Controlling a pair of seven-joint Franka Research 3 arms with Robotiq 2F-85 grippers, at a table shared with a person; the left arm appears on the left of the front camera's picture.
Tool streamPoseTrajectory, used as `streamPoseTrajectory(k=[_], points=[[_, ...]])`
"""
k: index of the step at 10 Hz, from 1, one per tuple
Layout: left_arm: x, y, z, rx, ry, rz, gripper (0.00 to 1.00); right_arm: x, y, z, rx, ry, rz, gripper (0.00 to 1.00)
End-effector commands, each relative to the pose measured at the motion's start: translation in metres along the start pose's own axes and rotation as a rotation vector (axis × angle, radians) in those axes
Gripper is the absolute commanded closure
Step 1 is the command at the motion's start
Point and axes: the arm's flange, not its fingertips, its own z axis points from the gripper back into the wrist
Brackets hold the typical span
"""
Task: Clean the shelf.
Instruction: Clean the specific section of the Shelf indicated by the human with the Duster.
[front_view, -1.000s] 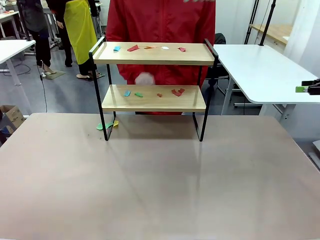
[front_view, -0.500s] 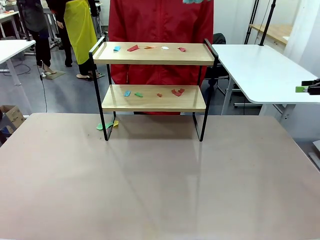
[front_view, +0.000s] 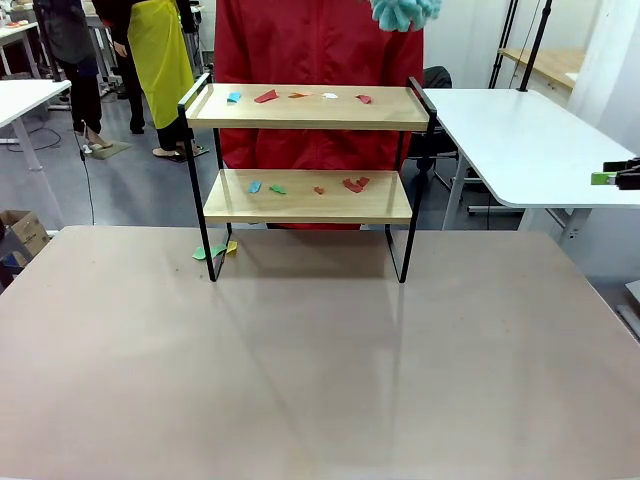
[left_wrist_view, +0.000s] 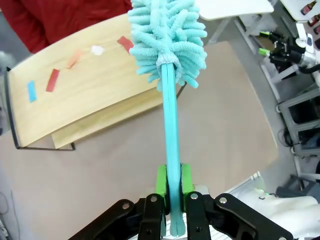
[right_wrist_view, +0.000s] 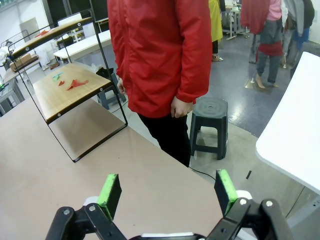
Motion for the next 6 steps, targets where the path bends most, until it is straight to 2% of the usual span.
streamPoseTrajectory(k=[1, 2, 4, 5, 6], points=[[0.002, 0.001, -0.009, 0.004, 0.011, 0.001, 0.87, 0.001, 0.002, 0.000, 0.001, 0.002, 0.003, 0.00], [-0.010, -0.016, -0.022, 0.035, -0.008, 0.111, 0.87, 0.001, 0.002, 0.000, 0.001, 0.002, 0.003, 0.00], [-0.016, -0.047, -0.047, 0.017, -0.044, 0.199, 0.87, 0.001, 0.002, 0.000, 0.001, 0.002, 0.003, 0.00], [-0.012, -0.054, -0.059, 0.073, -0.069, 0.285, 0.87, 0.001, 0.002, 0.000, 0.001, 0.002, 0.003, 0.00], [-0.012, -0.062, -0.071, 0.062, -0.061, 0.279, 0.87, 0.001, 0.002, 0.000, 0.001, 0.002, 0.003, 0.00]])
